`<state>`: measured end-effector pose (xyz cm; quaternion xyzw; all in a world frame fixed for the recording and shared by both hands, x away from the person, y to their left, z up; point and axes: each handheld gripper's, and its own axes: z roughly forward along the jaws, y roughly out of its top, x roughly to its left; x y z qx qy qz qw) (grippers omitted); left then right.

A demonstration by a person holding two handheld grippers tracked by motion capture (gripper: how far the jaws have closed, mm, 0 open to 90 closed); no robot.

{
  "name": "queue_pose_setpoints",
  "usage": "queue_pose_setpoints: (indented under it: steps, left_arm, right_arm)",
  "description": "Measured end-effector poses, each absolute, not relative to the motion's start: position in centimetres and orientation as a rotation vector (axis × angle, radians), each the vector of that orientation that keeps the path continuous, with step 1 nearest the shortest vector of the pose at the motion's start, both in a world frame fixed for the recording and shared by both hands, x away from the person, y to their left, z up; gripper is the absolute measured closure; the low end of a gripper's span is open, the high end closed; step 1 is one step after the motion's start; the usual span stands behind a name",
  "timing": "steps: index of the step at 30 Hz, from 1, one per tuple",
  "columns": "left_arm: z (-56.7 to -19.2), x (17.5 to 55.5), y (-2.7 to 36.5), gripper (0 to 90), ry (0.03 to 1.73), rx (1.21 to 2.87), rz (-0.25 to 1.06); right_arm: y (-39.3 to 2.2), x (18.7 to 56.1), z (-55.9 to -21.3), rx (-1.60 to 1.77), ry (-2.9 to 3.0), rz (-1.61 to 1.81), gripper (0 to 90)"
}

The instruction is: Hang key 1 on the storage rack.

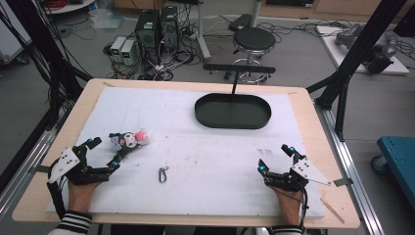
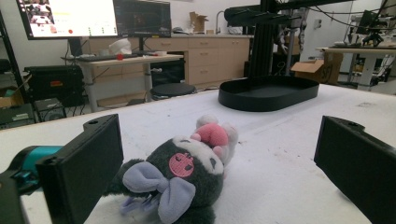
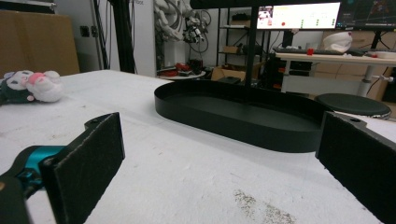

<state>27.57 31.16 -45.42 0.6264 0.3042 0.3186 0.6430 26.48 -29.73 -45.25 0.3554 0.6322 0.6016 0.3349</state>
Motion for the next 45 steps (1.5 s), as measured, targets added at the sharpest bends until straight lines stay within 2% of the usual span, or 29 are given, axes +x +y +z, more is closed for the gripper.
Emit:
queue_pose_setpoints:
  steps: [25,30,37,45]
  left_arm:
    - [-45.3,27.5,31.3,1.7,0.691,1.444,0.742]
    - [-44.7,27.7,32.1,1.7,0.719,1.462,0.703]
    - [-42.8,28.4,32.3,1.7,0.694,1.597,0.694]
    - [-40.1,30.5,31.6,1.7,0.635,1.791,0.62]
  right_arm:
    - [-29.7,26.5,-45.3,0.914,1.643,1.561,0.5]
    - [-29.7,26.5,-45.3,0.917,1.645,1.563,0.5]
    - [-29.7,26.5,-45.3,0.918,1.644,1.564,0.5]
    - [-29.7,26.5,-45.3,0.919,1.646,1.563,0.5]
